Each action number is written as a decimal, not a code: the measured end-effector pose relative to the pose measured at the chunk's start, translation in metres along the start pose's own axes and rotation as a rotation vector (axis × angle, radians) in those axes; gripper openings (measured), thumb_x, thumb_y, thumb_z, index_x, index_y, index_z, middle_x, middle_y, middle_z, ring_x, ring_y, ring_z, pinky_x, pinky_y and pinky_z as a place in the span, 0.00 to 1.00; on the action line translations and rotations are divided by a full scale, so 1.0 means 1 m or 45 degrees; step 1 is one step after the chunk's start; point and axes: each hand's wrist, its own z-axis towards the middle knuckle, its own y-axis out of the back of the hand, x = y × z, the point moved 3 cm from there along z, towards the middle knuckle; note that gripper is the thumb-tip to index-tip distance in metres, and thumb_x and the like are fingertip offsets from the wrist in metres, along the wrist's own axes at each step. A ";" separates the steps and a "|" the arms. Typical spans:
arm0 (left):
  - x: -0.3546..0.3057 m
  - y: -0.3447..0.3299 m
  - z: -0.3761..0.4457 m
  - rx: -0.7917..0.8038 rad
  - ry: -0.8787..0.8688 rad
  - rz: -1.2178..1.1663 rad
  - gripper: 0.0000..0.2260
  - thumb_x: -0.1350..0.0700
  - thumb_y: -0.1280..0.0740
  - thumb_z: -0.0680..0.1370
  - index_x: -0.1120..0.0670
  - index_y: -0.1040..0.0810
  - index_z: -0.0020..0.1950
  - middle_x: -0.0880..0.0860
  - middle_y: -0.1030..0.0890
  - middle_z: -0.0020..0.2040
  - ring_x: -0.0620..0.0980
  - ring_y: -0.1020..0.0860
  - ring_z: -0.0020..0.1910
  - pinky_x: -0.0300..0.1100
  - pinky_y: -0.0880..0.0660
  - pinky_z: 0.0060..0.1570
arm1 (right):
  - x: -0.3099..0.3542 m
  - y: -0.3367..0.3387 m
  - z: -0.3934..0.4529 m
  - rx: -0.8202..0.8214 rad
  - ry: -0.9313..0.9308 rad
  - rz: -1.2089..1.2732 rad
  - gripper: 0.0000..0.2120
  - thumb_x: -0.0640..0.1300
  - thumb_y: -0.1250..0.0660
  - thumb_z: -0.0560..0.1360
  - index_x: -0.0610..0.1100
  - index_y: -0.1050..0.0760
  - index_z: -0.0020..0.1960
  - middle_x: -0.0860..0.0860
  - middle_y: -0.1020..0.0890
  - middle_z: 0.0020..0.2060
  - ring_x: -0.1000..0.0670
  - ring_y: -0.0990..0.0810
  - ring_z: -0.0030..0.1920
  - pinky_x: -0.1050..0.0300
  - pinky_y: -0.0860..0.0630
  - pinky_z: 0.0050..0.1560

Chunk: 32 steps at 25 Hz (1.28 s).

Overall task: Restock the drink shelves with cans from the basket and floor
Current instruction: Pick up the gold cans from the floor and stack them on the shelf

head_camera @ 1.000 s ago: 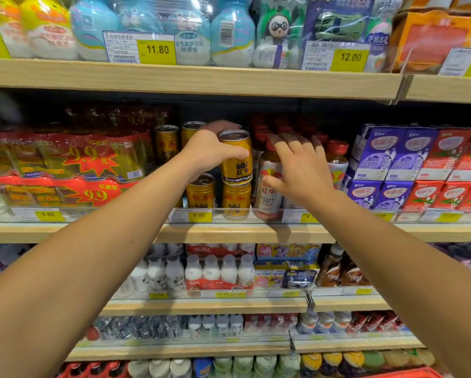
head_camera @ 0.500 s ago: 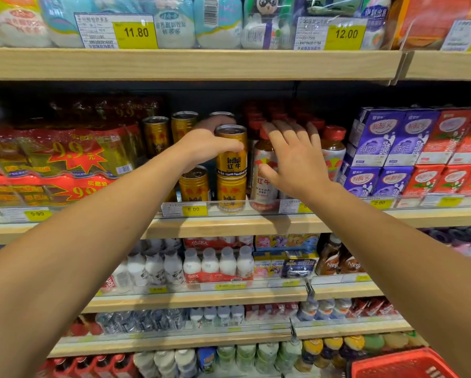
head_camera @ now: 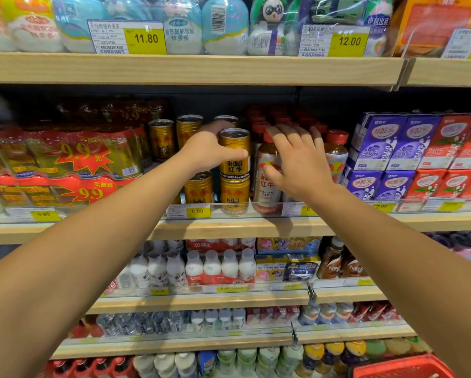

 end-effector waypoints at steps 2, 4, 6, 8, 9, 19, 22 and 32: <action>0.000 0.000 -0.002 0.001 -0.009 0.017 0.33 0.47 0.26 0.72 0.50 0.33 0.74 0.53 0.26 0.68 0.51 0.26 0.64 0.44 0.26 0.57 | 0.001 0.001 0.001 0.026 -0.006 0.005 0.32 0.57 0.37 0.75 0.50 0.42 0.76 0.48 0.33 0.73 0.42 0.35 0.71 0.41 0.50 0.74; -0.002 0.005 -0.005 0.013 -0.007 0.049 0.33 0.45 0.27 0.73 0.49 0.35 0.75 0.53 0.28 0.71 0.52 0.28 0.68 0.42 0.28 0.57 | 0.001 0.004 0.001 0.057 -0.023 0.004 0.32 0.57 0.37 0.75 0.50 0.41 0.76 0.48 0.33 0.73 0.42 0.36 0.72 0.39 0.49 0.74; 0.000 0.012 -0.012 -0.009 0.027 0.016 0.34 0.44 0.28 0.73 0.48 0.36 0.76 0.53 0.29 0.72 0.52 0.28 0.67 0.43 0.28 0.59 | 0.003 0.007 0.000 0.046 -0.048 0.000 0.32 0.58 0.37 0.74 0.50 0.39 0.75 0.47 0.31 0.71 0.41 0.36 0.71 0.38 0.47 0.73; 0.003 0.016 -0.026 -0.072 0.049 -0.048 0.35 0.44 0.27 0.73 0.49 0.36 0.76 0.52 0.28 0.71 0.51 0.26 0.65 0.45 0.27 0.60 | 0.005 0.012 -0.007 -0.006 -0.070 0.031 0.31 0.57 0.36 0.74 0.49 0.38 0.74 0.46 0.30 0.68 0.40 0.34 0.68 0.38 0.44 0.72; 0.005 0.016 -0.035 -0.116 0.051 -0.060 0.34 0.44 0.27 0.72 0.49 0.35 0.75 0.51 0.28 0.70 0.50 0.26 0.65 0.46 0.26 0.60 | 0.005 0.014 -0.012 -0.026 -0.077 0.076 0.32 0.56 0.35 0.73 0.49 0.38 0.74 0.46 0.30 0.68 0.41 0.34 0.68 0.38 0.45 0.72; -0.012 -0.090 -0.144 -0.128 0.054 -0.167 0.26 0.49 0.27 0.74 0.45 0.30 0.71 0.45 0.24 0.64 0.46 0.26 0.63 0.45 0.26 0.60 | -0.018 0.001 -0.151 0.179 -0.153 0.350 0.35 0.57 0.35 0.73 0.46 0.38 0.75 0.46 0.33 0.72 0.41 0.37 0.73 0.38 0.39 0.71; -0.032 -0.159 -0.178 0.102 0.085 -0.023 0.29 0.47 0.29 0.75 0.47 0.33 0.74 0.47 0.27 0.69 0.49 0.28 0.67 0.44 0.29 0.60 | -0.049 -0.002 -0.232 0.356 -0.303 0.323 0.36 0.59 0.36 0.74 0.46 0.41 0.77 0.45 0.37 0.75 0.42 0.41 0.75 0.39 0.42 0.73; -0.177 -0.426 -0.315 0.755 -0.166 0.213 0.39 0.39 0.32 0.75 0.49 0.46 0.80 0.50 0.44 0.80 0.53 0.44 0.78 0.50 0.42 0.74 | -0.217 0.075 -0.553 0.699 -0.791 0.144 0.39 0.59 0.34 0.71 0.45 0.40 0.77 0.45 0.36 0.74 0.41 0.40 0.75 0.43 0.43 0.74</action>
